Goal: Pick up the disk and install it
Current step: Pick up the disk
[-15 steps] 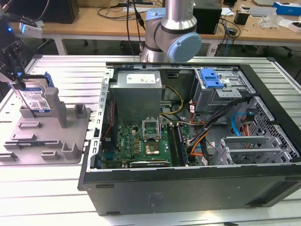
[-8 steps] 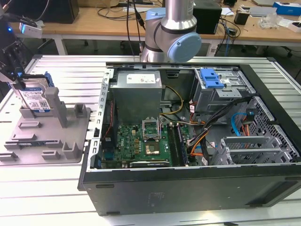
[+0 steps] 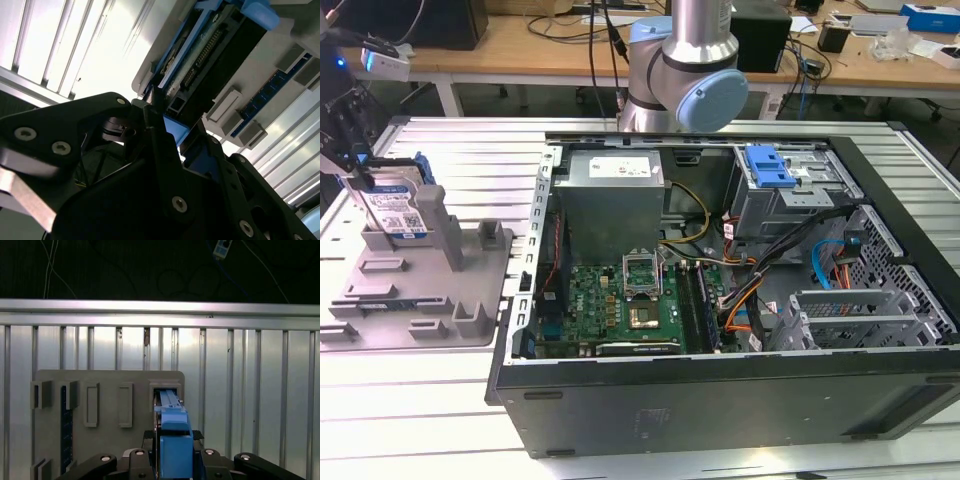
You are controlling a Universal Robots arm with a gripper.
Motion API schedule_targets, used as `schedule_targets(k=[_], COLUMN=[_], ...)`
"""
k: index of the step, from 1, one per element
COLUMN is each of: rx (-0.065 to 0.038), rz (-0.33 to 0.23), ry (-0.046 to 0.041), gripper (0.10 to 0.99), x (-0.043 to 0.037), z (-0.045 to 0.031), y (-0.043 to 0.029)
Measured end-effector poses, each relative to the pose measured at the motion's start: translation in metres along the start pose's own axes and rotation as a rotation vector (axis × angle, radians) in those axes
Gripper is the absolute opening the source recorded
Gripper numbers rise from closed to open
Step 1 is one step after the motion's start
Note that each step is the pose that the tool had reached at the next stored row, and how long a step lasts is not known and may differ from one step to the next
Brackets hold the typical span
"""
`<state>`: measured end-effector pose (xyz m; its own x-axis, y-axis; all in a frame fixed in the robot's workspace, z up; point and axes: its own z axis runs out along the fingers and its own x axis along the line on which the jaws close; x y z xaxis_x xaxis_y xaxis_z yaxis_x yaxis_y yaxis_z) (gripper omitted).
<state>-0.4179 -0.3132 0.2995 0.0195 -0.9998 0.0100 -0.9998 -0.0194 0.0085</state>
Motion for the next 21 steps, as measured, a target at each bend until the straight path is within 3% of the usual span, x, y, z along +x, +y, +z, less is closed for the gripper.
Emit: schedule_targets(k=[5,12,13,16,21], rx=[0.000,0.000,0.000,0.002,0.003], rz=[0.000,-0.001,-0.002,-0.005,-0.006], ry=[-0.0001,-0.0001,0.0000,0.0000,-0.0002], gripper=[0.369,0.369,0.369,0.369,0.369], x=[0.0000,0.0001,0.0002,0.0004,0.0005], z=[-0.0030,-0.0150,-0.0181,-0.0408,-0.0544], y=[0.0000,0.0001,0.0002,0.0003,0.0005])
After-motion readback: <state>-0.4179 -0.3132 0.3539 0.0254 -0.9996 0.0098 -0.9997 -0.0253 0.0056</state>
